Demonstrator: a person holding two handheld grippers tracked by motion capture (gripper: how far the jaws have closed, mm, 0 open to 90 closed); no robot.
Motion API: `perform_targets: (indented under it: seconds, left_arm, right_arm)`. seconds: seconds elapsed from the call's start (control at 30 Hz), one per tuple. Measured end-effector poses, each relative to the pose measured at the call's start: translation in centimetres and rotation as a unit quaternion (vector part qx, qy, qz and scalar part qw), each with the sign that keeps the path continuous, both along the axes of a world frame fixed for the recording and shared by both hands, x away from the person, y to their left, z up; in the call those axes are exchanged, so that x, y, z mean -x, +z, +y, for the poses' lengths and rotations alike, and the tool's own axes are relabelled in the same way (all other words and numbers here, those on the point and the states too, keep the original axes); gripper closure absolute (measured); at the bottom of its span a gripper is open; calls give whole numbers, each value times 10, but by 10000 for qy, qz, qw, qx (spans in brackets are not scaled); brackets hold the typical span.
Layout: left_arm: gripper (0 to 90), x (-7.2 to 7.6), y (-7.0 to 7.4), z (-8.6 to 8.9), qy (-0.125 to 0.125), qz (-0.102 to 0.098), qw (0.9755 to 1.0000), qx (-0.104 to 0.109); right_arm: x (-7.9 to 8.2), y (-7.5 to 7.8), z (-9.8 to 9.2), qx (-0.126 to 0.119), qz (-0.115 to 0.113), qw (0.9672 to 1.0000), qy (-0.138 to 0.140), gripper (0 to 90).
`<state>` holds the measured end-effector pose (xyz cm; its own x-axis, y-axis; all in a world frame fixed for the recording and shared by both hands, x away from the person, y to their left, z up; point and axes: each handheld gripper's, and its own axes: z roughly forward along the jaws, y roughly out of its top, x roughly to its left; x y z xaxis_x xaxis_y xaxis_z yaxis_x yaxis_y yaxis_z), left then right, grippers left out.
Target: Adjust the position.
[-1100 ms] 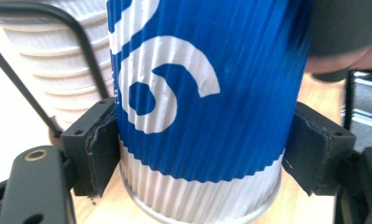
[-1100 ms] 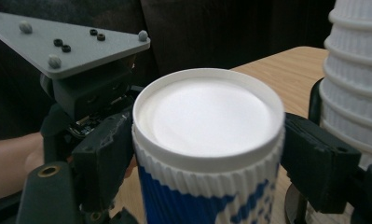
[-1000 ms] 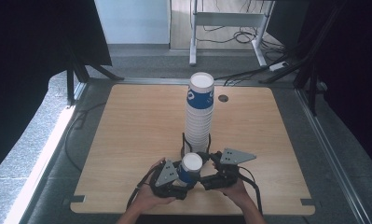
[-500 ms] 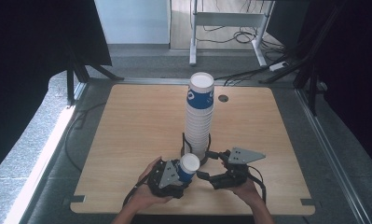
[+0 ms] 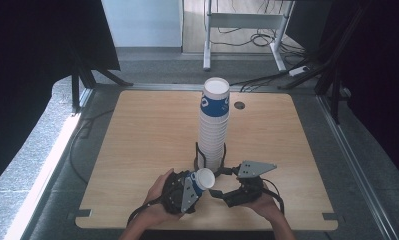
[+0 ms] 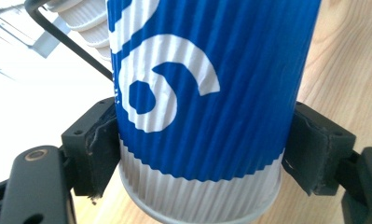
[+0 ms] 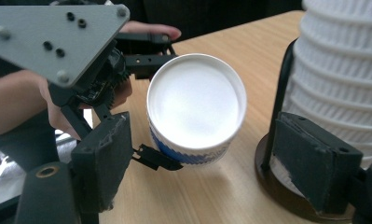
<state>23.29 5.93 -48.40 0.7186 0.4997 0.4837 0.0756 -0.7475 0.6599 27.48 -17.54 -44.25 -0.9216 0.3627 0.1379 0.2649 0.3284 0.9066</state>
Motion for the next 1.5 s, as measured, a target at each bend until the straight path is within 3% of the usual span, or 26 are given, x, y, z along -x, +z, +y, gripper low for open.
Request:
perform_targets:
  seconds: [0.3,0.63,0.9,0.93,0.97,1.0,1.03,1.13,1.5]
  left_arm:
    - [198,7,-7,-13,-96,-245,9987,-442]
    - [191,10,-6,-17,-178,-196,9987,-425]
    - [121,8,-3,-16,-50,-158,9998,-133]
    - [99,8,-2,-15,-9,-171,9998,-62]
    - [99,7,-1,-14,9,-140,9999,14]
    - [60,5,2,-9,-36,0,9996,266]
    - [49,5,2,-9,-36,0,9996,266]
    - [44,4,6,-4,-212,224,9974,658]
    - [139,5,1,-6,-357,247,9978,509]
  right_arm:
    - [-5,-16,13,219,257,9994,117,187]
    - [-9,-28,21,207,451,9986,159,253]
    - [-10,-27,16,7,478,9988,124,268]
    - [-11,-27,13,-105,498,9987,81,268]
    - [-11,-27,13,-105,498,9987,81,268]
    - [-11,-26,8,-286,570,9980,50,269]
    - [-11,-26,8,-286,570,9980,50,269]
    - [-12,-25,1,-591,632,9961,175,271]
    - [-9,-28,7,-532,647,9957,389,267]
